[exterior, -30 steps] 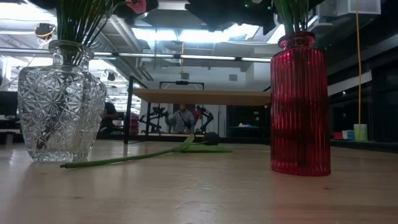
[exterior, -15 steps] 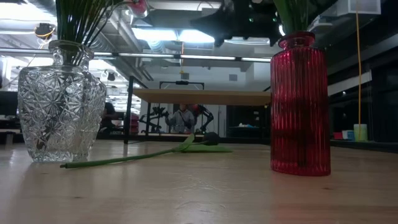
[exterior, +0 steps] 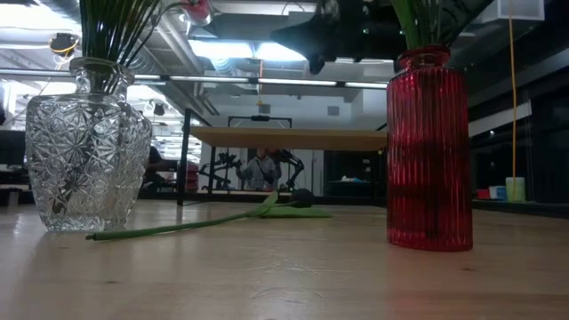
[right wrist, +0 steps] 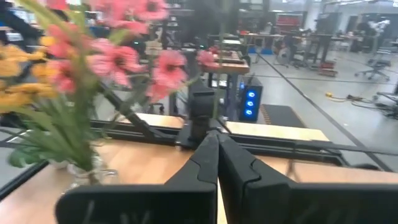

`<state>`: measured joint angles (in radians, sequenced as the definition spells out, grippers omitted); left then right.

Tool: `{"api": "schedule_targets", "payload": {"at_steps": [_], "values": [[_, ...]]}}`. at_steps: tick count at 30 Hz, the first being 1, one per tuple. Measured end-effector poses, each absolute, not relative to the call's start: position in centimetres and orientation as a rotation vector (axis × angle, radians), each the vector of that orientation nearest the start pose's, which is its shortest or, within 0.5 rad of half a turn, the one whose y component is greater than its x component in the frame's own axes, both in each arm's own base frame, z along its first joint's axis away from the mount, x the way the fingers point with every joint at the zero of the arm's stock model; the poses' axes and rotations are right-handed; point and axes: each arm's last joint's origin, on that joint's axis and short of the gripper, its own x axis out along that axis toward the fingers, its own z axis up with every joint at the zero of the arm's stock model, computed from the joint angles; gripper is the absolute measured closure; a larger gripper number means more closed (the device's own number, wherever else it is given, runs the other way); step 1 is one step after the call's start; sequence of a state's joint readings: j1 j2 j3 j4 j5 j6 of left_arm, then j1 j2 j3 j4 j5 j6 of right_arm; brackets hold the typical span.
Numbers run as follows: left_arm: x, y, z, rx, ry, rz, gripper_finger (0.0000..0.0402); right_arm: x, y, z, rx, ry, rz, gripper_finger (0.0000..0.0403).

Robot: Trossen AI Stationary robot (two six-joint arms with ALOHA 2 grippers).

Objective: Pick and place flowers into a vace then onto a shelf
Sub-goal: Put the white tulip into the transparent vase

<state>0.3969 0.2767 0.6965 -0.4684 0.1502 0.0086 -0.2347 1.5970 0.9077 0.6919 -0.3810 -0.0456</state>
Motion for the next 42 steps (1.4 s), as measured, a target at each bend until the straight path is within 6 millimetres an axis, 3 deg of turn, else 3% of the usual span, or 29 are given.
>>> {"api": "schedule_targets", "payload": {"at_steps": [5,12,15,22,28,33,42], "values": [[4.8,1.4,33.4,-0.042,0.097,0.204,0.0399,34.5,-5.4,25.8,-0.046,-0.006,0.183,0.0398],[4.5,0.5,33.9,-0.068,0.083,-0.036,0.0399,34.9,-2.7,25.8,-0.057,-0.006,0.149,0.0398],[5.0,0.6,33.3,-0.069,0.085,-0.040,0.0399,35.0,-1.6,25.8,-0.057,-0.008,0.147,0.0398],[6.8,0.8,32.0,-0.042,-0.097,-0.198,0.0399,35.1,1.0,25.7,-0.058,0.002,0.099,0.0398],[6.7,0.5,30.7,-0.047,-0.152,-0.231,0.0399,35.0,2.8,25.5,-0.061,0.022,0.099,0.0398],[6.6,0.1,29.9,-0.049,-0.233,-0.295,0.0399,34.9,3.9,25.4,-0.066,0.034,0.055,0.0398],[8.2,-0.3,28.3,-0.068,-0.211,-0.344,0.0399,34.8,4.4,25.4,-0.088,0.037,-0.005,0.0398]]}}
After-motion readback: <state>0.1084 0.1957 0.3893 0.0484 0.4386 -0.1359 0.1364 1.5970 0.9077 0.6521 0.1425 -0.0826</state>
